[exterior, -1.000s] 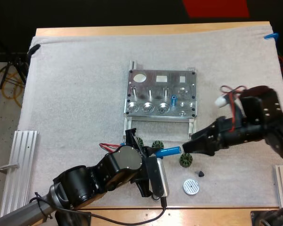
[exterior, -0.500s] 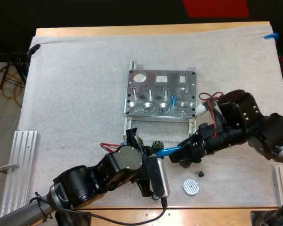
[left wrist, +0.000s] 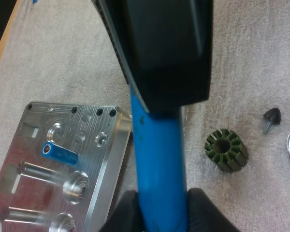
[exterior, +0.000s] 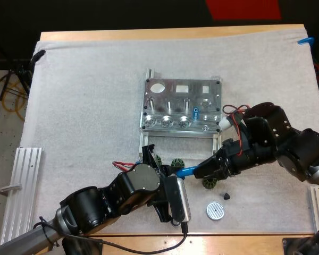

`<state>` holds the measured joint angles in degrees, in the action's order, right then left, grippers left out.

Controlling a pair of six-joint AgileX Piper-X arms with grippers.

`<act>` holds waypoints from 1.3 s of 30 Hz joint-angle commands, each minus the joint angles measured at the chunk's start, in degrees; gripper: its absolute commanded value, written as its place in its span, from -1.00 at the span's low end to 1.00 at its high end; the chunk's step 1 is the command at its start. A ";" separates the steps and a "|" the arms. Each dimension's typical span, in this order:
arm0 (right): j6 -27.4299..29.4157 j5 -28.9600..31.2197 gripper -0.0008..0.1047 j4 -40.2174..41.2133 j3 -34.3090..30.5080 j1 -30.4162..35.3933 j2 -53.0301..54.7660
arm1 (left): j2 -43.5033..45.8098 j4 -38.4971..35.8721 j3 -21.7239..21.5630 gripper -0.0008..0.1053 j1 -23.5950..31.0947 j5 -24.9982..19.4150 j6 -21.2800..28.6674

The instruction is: Load cells from left to right

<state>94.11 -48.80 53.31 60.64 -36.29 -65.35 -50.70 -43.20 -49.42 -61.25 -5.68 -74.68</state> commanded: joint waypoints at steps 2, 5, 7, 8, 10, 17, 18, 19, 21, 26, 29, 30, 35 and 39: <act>-0.13 0.12 -0.99 -1.80 0.36 -0.03 0.38 | 0.29 1.32 -0.39 -0.98 -0.06 1.45 0.09; -0.16 0.12 -0.99 -2.26 0.36 -0.03 0.38 | 0.29 1.78 -0.39 -0.96 -0.06 -2.08 -2.25; -0.31 0.12 -0.99 -2.25 0.36 -0.03 0.38 | 0.29 1.98 -0.39 -0.86 -0.06 -4.10 -2.88; -0.57 0.12 -0.99 -2.25 0.36 -0.03 0.38 | 0.29 1.97 -0.39 -0.74 -0.06 -4.64 -2.88; -0.90 0.12 -0.99 -2.25 0.36 -0.03 0.38 | 0.29 1.97 -0.39 -0.52 -0.06 -4.65 -3.16; -1.81 2.31 -0.99 -2.13 0.36 -0.03 0.38 | 0.29 1.25 -0.57 0.57 -0.06 -4.95 -5.95; -3.17 4.78 -0.99 -2.26 0.36 -0.03 0.38 | 0.67 -0.22 -1.06 0.54 -0.06 -6.10 -7.08; -3.72 6.09 -0.99 -2.23 0.36 -0.03 0.38 | 0.80 -0.71 -1.25 0.53 -0.06 -6.40 -7.73; -5.66 10.81 -0.99 -2.24 0.36 -0.03 0.38 | 2.77 -3.34 -2.44 0.43 -0.06 -8.72 -11.16; -6.19 20.22 -0.99 -2.07 0.56 -0.03 0.38 | 9.46 -3.20 -2.62 0.37 -0.06 -10.21 -18.30; -6.72 25.87 -0.99 -1.60 1.54 -0.03 -0.29 | 13.74 -3.20 -2.62 0.37 -0.06 -10.20 -21.75; -7.00 27.64 -0.99 -1.40 2.37 -0.03 -1.12 | 15.04 -3.20 -2.62 0.37 -0.06 -10.20 -22.50; -6.65 33.91 -0.99 1.24 7.88 -0.03 -6.14 | 19.38 -3.20 -2.62 0.37 -0.06 -10.35 -23.25; -4.66 39.17 -0.99 4.76 14.11 -0.03 -12.68 | 20.24 -3.32 -2.62 0.37 -0.06 -10.48 -23.25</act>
<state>88.43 -11.43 56.99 73.21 -36.29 -77.26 -30.53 -46.41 -51.64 -61.25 -14.82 -97.01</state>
